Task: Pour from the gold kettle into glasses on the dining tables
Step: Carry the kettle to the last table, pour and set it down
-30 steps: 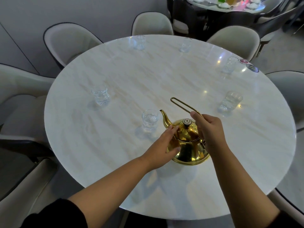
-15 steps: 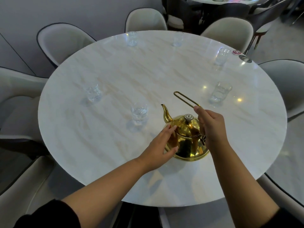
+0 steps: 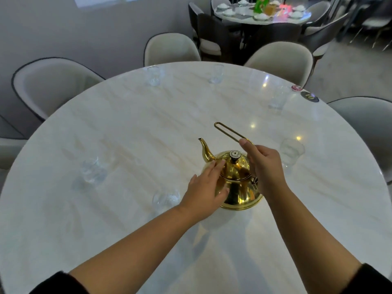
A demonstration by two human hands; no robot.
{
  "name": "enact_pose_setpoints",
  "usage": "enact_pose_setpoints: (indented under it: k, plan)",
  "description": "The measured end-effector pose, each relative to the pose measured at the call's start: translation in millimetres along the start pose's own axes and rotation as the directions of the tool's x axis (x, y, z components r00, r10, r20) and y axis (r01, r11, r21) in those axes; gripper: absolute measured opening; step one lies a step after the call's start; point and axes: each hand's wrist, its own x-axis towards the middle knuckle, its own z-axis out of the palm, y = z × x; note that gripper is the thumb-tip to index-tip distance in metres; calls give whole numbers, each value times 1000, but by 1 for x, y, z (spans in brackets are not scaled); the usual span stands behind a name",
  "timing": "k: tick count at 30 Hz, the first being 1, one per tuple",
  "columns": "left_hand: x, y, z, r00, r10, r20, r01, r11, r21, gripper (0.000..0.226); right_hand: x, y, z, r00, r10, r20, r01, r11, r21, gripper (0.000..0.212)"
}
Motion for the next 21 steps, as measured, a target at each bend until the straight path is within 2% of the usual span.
enact_pose_setpoints:
  k: [2, 11, 21]
  plan:
    - [28, -8, -7, 1000, -14, 13, 14, 999, 34, 68, 29, 1, 10, 1000, -7, 8, 6, 1000, 15, 51]
    - [150, -74, -25, 998, -67, 3, 68, 996, -65, 78, 148, 23, 60, 1000, -17, 13, 17, 999, 45, 53]
    - [211, -105, -31, 998, -62, -1, 62, 998, -13, 81, 218, 48, 80, 1000, -3, 3, 3, 999, 50, 48]
